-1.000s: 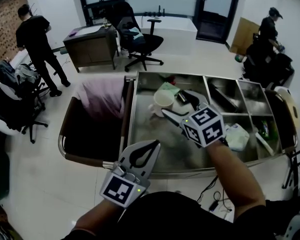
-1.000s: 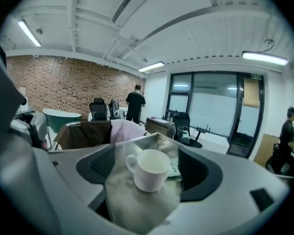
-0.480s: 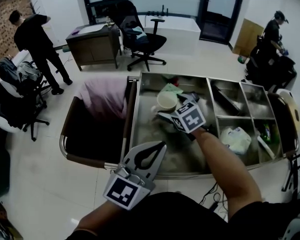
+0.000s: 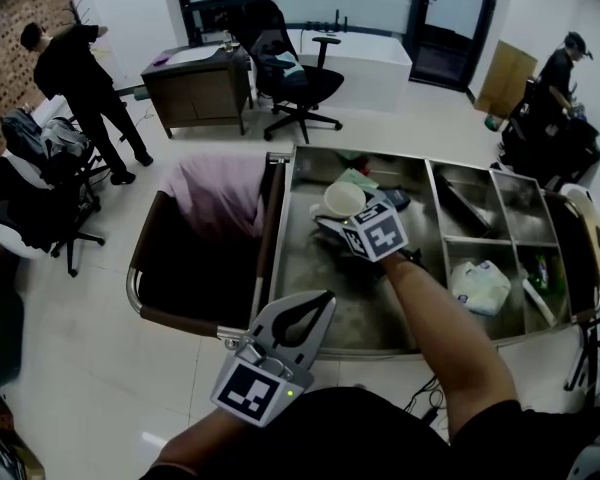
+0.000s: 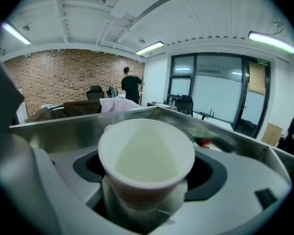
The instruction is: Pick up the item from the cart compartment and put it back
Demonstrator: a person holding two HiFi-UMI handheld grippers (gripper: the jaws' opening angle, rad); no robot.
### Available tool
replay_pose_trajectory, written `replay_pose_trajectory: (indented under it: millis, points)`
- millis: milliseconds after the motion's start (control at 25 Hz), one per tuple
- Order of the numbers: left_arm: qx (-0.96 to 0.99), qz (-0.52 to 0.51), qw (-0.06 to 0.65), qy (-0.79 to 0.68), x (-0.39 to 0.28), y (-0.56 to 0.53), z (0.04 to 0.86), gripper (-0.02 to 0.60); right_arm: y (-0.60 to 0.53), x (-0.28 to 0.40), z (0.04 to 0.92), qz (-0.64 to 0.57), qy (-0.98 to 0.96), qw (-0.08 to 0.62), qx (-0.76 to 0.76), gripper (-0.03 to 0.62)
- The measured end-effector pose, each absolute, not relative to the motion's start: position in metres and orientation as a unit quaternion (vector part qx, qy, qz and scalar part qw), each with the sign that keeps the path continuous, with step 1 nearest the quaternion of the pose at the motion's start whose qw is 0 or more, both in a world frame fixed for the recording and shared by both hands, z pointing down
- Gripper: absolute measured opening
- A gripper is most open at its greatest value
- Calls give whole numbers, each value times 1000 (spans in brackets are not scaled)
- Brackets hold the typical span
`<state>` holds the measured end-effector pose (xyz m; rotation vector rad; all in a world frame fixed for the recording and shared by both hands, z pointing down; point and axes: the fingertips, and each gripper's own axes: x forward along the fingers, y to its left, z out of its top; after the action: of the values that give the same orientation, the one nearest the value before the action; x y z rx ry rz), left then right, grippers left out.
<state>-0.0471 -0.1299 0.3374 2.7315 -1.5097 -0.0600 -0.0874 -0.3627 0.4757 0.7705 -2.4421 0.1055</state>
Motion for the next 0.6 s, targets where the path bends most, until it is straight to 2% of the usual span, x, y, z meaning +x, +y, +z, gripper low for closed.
replay_pose_trajectory:
  millis: [600]
  points:
    - [872, -24, 9, -489, -54, -123, 336, 0, -359, -82, 455, 32, -912, 271, 305, 471]
